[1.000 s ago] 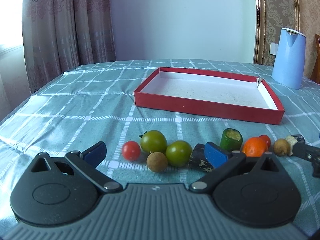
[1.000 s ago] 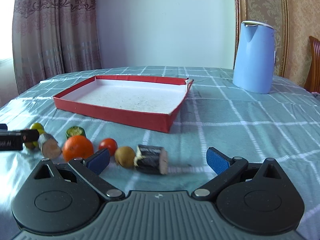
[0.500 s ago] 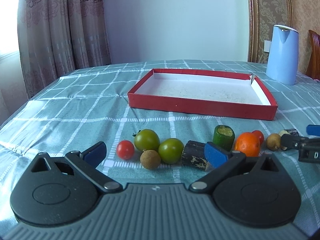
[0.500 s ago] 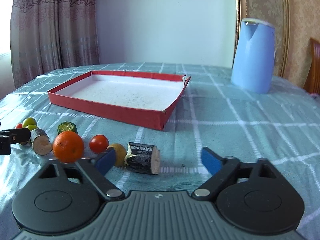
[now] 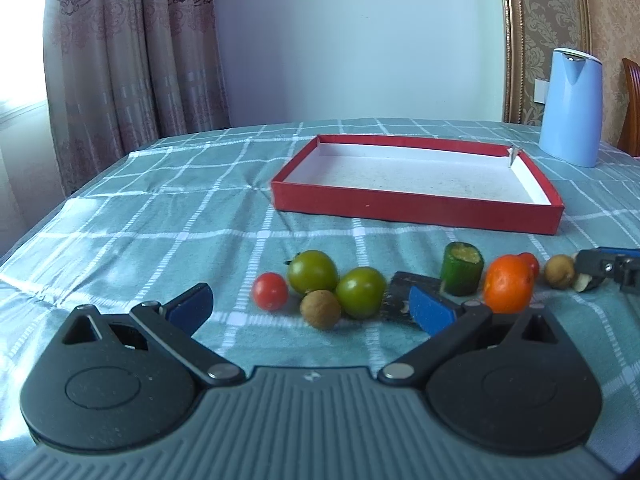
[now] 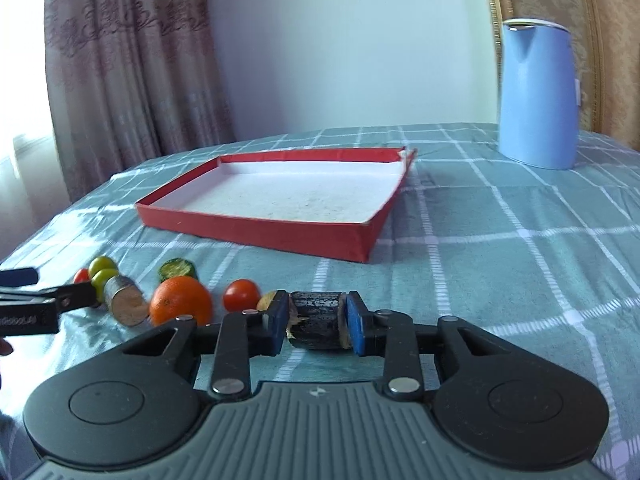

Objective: Organize fruits
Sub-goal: 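Grasp the black cylinder with the right tool while the left tool grasps the brown longan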

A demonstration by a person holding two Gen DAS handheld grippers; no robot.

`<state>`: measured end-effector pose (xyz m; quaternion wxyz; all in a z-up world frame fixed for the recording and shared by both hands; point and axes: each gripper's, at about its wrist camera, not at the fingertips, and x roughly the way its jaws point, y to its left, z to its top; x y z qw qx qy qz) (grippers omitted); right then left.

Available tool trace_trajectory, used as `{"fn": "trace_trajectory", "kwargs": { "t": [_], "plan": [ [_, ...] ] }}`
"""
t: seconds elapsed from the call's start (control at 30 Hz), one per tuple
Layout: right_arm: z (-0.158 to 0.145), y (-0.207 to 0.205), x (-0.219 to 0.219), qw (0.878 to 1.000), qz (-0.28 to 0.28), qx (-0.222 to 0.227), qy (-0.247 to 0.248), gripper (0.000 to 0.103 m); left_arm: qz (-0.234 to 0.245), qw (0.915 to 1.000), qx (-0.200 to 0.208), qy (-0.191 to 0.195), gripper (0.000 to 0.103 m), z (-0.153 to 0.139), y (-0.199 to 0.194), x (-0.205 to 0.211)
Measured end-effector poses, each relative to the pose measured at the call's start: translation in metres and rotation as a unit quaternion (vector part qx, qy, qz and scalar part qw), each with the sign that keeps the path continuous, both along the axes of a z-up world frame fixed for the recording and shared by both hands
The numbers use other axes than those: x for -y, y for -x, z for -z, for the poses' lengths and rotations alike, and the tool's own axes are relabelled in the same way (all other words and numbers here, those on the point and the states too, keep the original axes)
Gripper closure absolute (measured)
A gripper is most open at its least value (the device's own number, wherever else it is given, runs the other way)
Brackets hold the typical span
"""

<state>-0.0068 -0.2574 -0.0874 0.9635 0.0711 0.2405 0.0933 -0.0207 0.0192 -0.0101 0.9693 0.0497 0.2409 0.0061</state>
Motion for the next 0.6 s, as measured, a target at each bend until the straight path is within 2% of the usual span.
{"fn": "trace_trajectory", "kwargs": {
  "t": [0.07, 0.2, 0.4, 0.47, 0.6],
  "plan": [
    [-0.001, -0.001, 0.001, 1.000, 0.005, -0.006, 0.009, 0.073, -0.009, 1.0000, 0.001, 0.000, 0.000, 0.000, 0.001, -0.007],
    [-0.005, 0.000, 0.000, 1.000, 0.011, 0.010, 0.026, 0.073, -0.028, 0.9996, -0.003, -0.006, 0.000, 0.002, 0.000, -0.019],
    [-0.009, 0.001, -0.006, 0.999, 0.014, 0.029, 0.037, 0.073, -0.026, 0.9995, -0.009, -0.014, 0.000, 0.005, 0.003, -0.024],
    [-0.008, 0.001, -0.006, 0.999, 0.015, 0.032, 0.037, 0.073, -0.018, 0.9996, -0.015, -0.017, 0.000, 0.007, 0.005, -0.024],
    [-0.008, -0.001, -0.004, 0.999, 0.015, 0.029, 0.027, 0.073, 0.029, 0.9992, -0.010, -0.024, 0.000, 0.008, 0.010, -0.015]
  ]
}}
